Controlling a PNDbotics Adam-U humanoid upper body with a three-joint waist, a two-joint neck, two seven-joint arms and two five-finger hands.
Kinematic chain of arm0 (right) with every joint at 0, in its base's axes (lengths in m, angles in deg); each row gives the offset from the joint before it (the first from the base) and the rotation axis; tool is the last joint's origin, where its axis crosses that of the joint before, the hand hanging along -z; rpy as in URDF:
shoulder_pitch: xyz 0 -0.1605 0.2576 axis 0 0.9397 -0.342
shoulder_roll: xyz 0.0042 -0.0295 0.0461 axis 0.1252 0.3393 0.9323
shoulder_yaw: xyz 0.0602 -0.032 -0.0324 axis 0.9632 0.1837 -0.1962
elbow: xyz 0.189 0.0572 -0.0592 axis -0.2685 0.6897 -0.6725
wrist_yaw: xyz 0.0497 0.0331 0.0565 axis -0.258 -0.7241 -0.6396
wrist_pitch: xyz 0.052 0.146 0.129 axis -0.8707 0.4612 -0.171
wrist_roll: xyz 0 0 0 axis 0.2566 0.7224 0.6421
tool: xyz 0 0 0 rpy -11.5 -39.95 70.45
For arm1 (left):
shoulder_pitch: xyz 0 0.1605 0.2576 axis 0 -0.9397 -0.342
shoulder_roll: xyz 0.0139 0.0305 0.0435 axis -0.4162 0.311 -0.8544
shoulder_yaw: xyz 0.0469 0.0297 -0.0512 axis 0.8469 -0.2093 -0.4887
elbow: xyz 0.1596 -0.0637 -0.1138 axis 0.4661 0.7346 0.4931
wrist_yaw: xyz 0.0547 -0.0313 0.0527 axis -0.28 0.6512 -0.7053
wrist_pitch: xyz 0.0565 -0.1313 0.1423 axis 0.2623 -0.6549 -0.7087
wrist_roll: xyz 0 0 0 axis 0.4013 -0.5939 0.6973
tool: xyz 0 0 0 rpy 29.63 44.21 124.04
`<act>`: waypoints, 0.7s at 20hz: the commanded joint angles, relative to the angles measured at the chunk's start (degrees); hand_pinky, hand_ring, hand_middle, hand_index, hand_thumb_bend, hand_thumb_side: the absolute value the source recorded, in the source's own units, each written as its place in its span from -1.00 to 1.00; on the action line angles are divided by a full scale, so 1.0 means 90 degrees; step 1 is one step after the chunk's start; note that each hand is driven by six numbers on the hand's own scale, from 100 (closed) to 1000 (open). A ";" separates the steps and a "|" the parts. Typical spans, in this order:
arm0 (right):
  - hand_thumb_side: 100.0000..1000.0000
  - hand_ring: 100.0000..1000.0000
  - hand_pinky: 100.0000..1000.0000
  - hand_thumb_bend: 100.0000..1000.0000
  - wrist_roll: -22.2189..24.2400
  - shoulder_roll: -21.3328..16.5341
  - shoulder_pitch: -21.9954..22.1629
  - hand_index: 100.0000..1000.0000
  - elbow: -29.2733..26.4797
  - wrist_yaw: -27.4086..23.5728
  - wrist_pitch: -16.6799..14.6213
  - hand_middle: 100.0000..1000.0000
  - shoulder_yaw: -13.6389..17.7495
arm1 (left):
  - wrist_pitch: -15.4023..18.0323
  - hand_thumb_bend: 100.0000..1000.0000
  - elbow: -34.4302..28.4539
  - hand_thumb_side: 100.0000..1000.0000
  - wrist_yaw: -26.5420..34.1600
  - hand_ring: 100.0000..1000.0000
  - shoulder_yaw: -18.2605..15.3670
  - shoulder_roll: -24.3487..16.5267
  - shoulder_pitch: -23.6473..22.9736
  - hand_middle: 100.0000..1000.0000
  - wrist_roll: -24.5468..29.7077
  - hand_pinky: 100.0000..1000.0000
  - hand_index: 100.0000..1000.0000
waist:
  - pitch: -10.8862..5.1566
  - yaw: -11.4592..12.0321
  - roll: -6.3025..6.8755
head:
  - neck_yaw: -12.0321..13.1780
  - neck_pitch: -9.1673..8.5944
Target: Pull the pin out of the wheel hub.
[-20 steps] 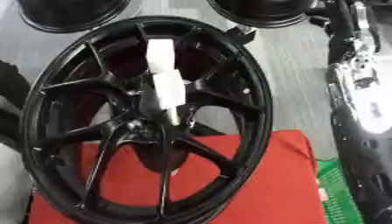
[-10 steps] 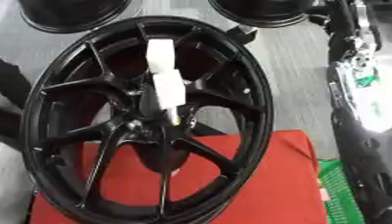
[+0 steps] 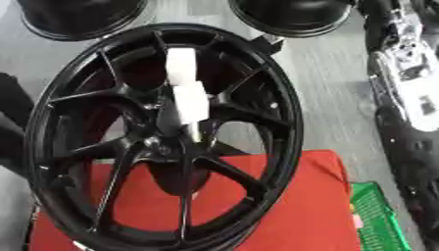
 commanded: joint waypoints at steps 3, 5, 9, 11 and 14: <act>-0.15 0.26 0.51 -1.00 0.0521 -0.1093 -0.0455 0.44 -0.0050 -0.0123 -0.0176 0.38 -0.0546 | 0.0002 -0.63 -0.0056 0.57 -0.0083 0.37 -0.0020 -0.0216 0.0023 0.32 0.0019 0.21 0.39 | -0.0191 -0.0012 -0.0052 | 0.0050 0.0051; -0.22 0.27 0.51 -1.00 0.0736 -0.1446 -0.0665 0.45 -0.0096 -0.0147 -0.0174 0.38 -0.0856 | 0.0001 -0.63 -0.0054 0.57 -0.0091 0.37 -0.0018 -0.0243 0.0011 0.32 0.0020 0.21 0.39 | -0.0198 -0.0015 -0.0080 | 0.0055 0.0076; -0.44 0.29 0.52 -1.00 0.1176 -0.2130 -0.1063 0.47 -0.0182 -0.0209 -0.0055 0.38 -0.1481 | -0.0005 -0.63 -0.0053 0.57 -0.0104 0.38 -0.0003 -0.0294 -0.0005 0.33 0.0033 0.21 0.39 | -0.0215 -0.0009 -0.0145 | 0.0054 0.0139; -0.54 0.30 0.52 -1.00 0.1392 -0.2396 -0.1250 0.47 -0.0274 -0.0214 0.0000 0.38 -0.1723 | -0.0007 -0.63 -0.0050 0.57 -0.0109 0.38 0.0000 -0.0312 -0.0010 0.33 0.0035 0.21 0.39 | -0.0222 -0.0006 -0.0171 | 0.0058 0.0169; -0.70 0.32 0.53 -1.00 0.1690 -0.2625 -0.1577 0.49 -0.0448 -0.0070 0.0068 0.39 -0.2087 | -0.0010 -0.63 -0.0042 0.57 -0.0116 0.38 0.0004 -0.0346 -0.0029 0.33 0.0037 0.21 0.39 | -0.0234 -0.0019 -0.0200 | 0.0089 0.0226</act>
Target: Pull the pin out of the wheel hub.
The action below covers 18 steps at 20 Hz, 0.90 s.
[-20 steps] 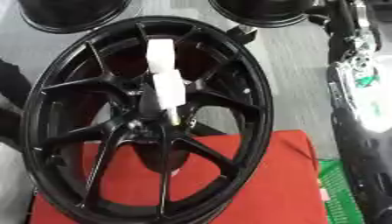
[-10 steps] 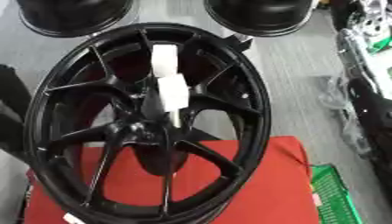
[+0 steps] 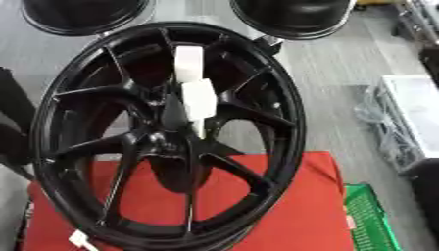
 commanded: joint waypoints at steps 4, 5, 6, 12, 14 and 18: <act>-0.77 0.34 0.53 -1.00 0.0665 -0.0504 -0.0714 0.50 -0.0319 0.0353 0.0278 0.38 -0.0902 | -0.0002 -0.63 -0.0063 0.57 -0.0048 0.38 0.0014 -0.0273 0.0007 0.33 0.0023 0.21 0.39 | -0.0189 -0.0044 -0.0053 | 0.0081 0.0138; -0.73 0.34 0.53 -1.00 0.0774 -0.0488 -0.0826 0.50 -0.0302 0.0402 0.0358 0.38 -0.1079 | -0.0003 -0.63 -0.0060 0.57 -0.0050 0.38 0.0015 -0.0288 0.0001 0.33 0.0023 0.21 0.39 | -0.0196 -0.0050 -0.0068 | 0.0089 0.0157; -0.68 0.34 0.53 -1.00 0.0881 -0.0451 -0.0939 0.50 -0.0263 0.0446 0.0450 0.38 -0.1252 | -0.0004 -0.63 -0.0058 0.58 -0.0051 0.38 0.0019 -0.0303 -0.0004 0.33 0.0026 0.21 0.39 | -0.0203 -0.0056 -0.0086 | 0.0092 0.0174; -0.41 0.35 0.53 -1.00 0.1515 0.0073 -0.1727 0.51 0.0159 0.0670 0.0904 0.39 -0.2224 | -0.0002 -0.63 -0.0034 0.58 -0.0061 0.38 0.0007 -0.0369 -0.0067 0.33 0.0017 0.21 0.39 | -0.0242 -0.0154 -0.0120 | 0.0178 0.0241; -0.37 0.36 0.53 -1.00 0.1743 0.0219 -0.1916 0.51 0.0270 0.0765 0.0961 0.39 -0.2362 | -0.0001 -0.63 -0.0029 0.58 -0.0060 0.38 0.0000 -0.0385 -0.0088 0.33 0.0008 0.21 0.39 | -0.0247 -0.0186 -0.0117 | 0.0186 0.0247; -0.24 0.38 0.54 -1.00 0.2177 0.0415 -0.2107 0.53 0.0353 0.0969 0.1032 0.41 -0.2470 | 0.0000 -0.63 -0.0026 0.58 -0.0056 0.38 -0.0008 -0.0397 -0.0103 0.33 0.0001 0.21 0.39 | -0.0248 -0.0212 -0.0102 | 0.0167 0.0228</act>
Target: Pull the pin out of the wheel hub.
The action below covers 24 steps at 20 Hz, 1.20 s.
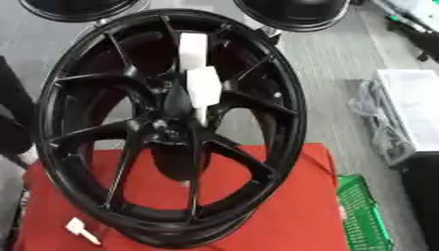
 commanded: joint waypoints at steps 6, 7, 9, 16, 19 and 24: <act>-0.16 0.39 0.54 -1.00 0.0595 0.0232 -0.0267 0.54 0.0135 0.0456 0.0102 0.42 -0.0093 | 0.0000 -0.63 -0.0069 0.58 -0.0011 0.38 -0.0033 -0.0166 0.0045 0.33 -0.0005 0.21 0.39 | -0.0170 -0.0013 0.0057 | -0.0012 -0.0049; -0.15 0.39 0.53 -1.00 0.0632 0.0292 -0.0290 0.54 0.0167 0.0500 0.0111 0.42 -0.0109 | 0.0002 -0.63 -0.0072 0.58 -0.0010 0.38 -0.0035 -0.0159 0.0050 0.33 -0.0005 0.21 0.39 | -0.0170 -0.0008 0.0063 | -0.0016 -0.0054; -0.12 0.39 0.53 -1.00 0.0696 0.0415 -0.0334 0.54 0.0239 0.0577 0.0134 0.42 -0.0143 | 0.0007 -0.63 -0.0078 0.58 -0.0006 0.38 -0.0045 -0.0142 0.0056 0.33 -0.0011 0.21 0.39 | -0.0168 0.0003 0.0071 | -0.0028 -0.0063; -0.02 0.38 0.53 -1.00 0.0903 0.0620 -0.0325 0.55 0.0339 0.0711 0.0189 0.42 -0.0239 | 0.0007 -0.63 -0.0081 0.58 0.0004 0.38 -0.0039 -0.0123 0.0070 0.33 -0.0003 0.22 0.39 | -0.0166 0.0023 0.0073 | -0.0038 -0.0079; -0.04 0.39 0.53 -1.00 0.1004 0.0596 -0.0238 0.56 0.0312 0.0749 0.0155 0.42 -0.0251 | 0.0000 -0.63 -0.0075 0.58 0.0002 0.38 -0.0033 -0.0128 0.0069 0.33 0.0004 0.22 0.39 | -0.0168 0.0018 0.0073 | -0.0028 -0.0094; -0.40 0.39 0.54 -1.00 0.1193 0.0356 -0.0029 0.58 0.0144 0.0766 -0.0240 0.42 -0.0102 | -0.0007 -0.63 -0.0064 0.58 -0.0006 0.39 -0.0022 -0.0140 0.0067 0.33 0.0014 0.22 0.39 | -0.0166 0.0007 0.0074 | -0.0034 -0.0125</act>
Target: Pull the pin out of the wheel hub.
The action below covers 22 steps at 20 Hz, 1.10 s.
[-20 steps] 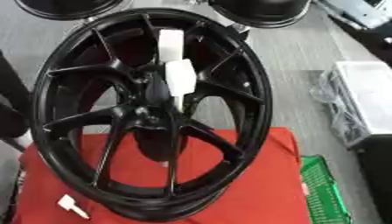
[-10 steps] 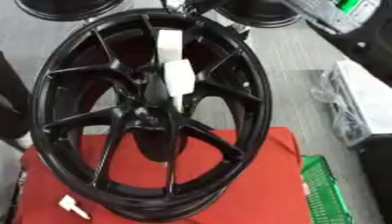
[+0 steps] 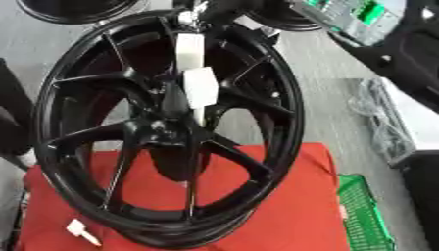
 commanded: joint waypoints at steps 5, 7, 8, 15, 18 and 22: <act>-0.57 0.40 0.55 -1.00 0.0374 -0.0515 0.0175 0.56 -0.0280 0.0074 -0.0546 0.41 0.0276 | -0.0012 -0.63 -0.0067 0.58 -0.0003 0.39 -0.0006 -0.0148 0.0073 0.34 0.0035 0.22 0.39 | -0.0161 -0.0003 0.0021 | -0.0028 -0.0109; -0.53 0.42 0.56 -1.00 0.0514 -0.0530 0.0220 0.56 -0.0298 0.0105 -0.0619 0.43 0.0269 | -0.0014 -0.63 -0.0069 0.58 0.0000 0.39 -0.0003 -0.0143 0.0079 0.34 0.0041 0.22 0.39 | -0.0159 0.0005 0.0023 | -0.0032 -0.0117; -0.52 0.43 0.57 -1.00 0.0578 -0.0533 0.0242 0.55 -0.0297 0.0140 -0.0654 0.43 0.0266 | -0.0015 -0.63 -0.0070 0.58 0.0001 0.39 0.0000 -0.0139 0.0082 0.34 0.0044 0.22 0.39 | -0.0158 0.0009 0.0024 | -0.0036 -0.0116; -0.59 0.50 0.64 -1.00 0.0803 -0.0527 0.0351 0.58 -0.0238 0.0450 -0.0899 0.47 0.0274 | -0.0019 -0.63 -0.0073 0.58 0.0008 0.39 0.0010 -0.0131 0.0092 0.34 0.0058 0.22 0.39 | -0.0150 0.0025 0.0027 | -0.0031 -0.0116; -0.62 0.51 0.64 -1.00 0.0811 -0.0518 0.0419 0.58 -0.0254 0.0580 -0.1008 0.47 0.0268 | -0.0028 -0.63 -0.0073 0.58 0.0011 0.39 0.0026 -0.0125 0.0097 0.34 0.0078 0.22 0.39 | -0.0141 0.0034 0.0037 | -0.0042 -0.0106; -0.62 0.51 0.64 -1.00 0.0820 -0.0514 0.0436 0.58 -0.0238 0.0625 -0.1062 0.47 0.0271 | -0.0030 -0.63 -0.0073 0.58 0.0012 0.39 0.0027 -0.0124 0.0099 0.34 0.0083 0.22 0.39 | -0.0139 0.0037 0.0039 | -0.0045 -0.0105</act>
